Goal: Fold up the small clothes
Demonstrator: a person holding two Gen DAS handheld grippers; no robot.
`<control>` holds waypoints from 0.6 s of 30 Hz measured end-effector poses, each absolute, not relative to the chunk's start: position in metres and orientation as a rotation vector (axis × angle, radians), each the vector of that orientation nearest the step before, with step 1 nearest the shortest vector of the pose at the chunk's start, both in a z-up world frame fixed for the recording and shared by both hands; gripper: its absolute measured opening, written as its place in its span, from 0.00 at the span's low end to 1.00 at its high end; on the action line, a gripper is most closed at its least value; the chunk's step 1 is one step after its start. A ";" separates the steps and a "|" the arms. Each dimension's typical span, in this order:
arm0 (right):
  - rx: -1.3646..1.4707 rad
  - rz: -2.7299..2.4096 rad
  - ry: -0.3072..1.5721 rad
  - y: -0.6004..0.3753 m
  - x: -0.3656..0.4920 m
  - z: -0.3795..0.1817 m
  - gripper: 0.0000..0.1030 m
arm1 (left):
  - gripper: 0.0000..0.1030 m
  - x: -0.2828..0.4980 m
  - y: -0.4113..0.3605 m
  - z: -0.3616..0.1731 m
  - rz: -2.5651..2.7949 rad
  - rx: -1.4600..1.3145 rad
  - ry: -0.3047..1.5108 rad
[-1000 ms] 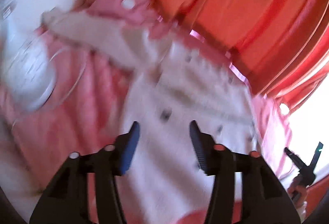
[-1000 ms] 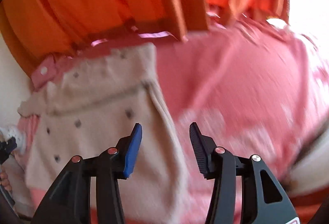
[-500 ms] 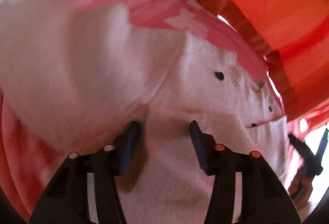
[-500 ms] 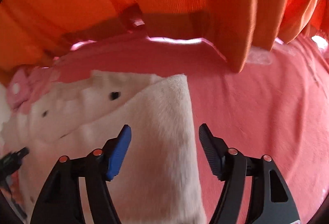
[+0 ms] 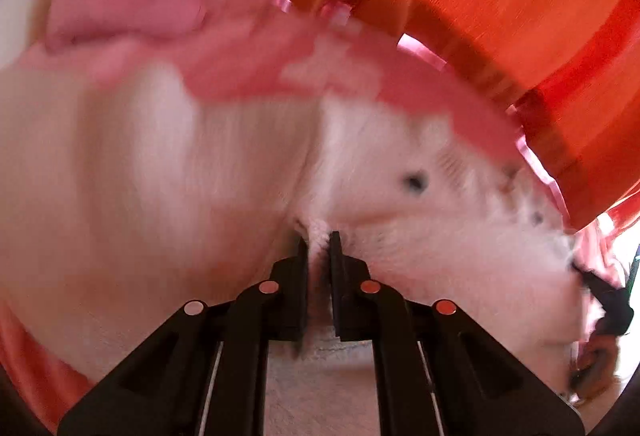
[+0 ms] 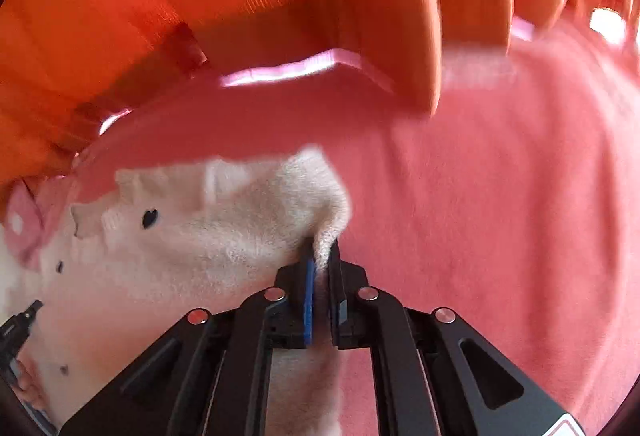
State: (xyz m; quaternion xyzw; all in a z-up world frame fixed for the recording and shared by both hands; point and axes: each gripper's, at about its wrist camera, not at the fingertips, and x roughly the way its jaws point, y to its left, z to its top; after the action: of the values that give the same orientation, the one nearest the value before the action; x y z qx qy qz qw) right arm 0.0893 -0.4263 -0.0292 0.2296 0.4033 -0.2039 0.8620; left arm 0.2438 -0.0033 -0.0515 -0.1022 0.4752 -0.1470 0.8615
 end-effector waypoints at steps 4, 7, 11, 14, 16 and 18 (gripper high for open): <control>0.440 -0.420 0.734 -0.393 0.052 0.007 0.15 | 0.13 0.224 0.020 -0.041 -0.324 -0.334 0.957; 0.373 -0.409 0.903 -0.386 0.058 -0.027 0.39 | 0.44 0.209 0.050 -0.032 -0.259 -0.362 0.920; 0.441 -0.407 0.862 -0.364 0.016 -0.029 0.42 | 0.61 0.204 0.110 -0.021 -0.095 -0.402 0.885; 0.435 -0.367 0.778 -0.332 -0.018 -0.017 0.46 | 0.72 0.218 0.169 -0.012 0.116 -0.432 0.845; 0.423 -0.312 0.742 -0.310 -0.036 -0.020 0.47 | 0.78 0.238 0.209 -0.013 0.236 -0.472 0.859; 0.390 -0.291 0.767 -0.297 -0.035 -0.024 0.47 | 0.78 0.260 0.242 -0.019 0.351 -0.519 0.884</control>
State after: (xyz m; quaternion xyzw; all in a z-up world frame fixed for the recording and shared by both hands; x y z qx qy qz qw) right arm -0.0353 -0.2969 -0.0235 0.1886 0.3703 -0.1404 0.8987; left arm 0.2600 0.2423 -0.0193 -0.2471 0.4206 0.1673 0.8568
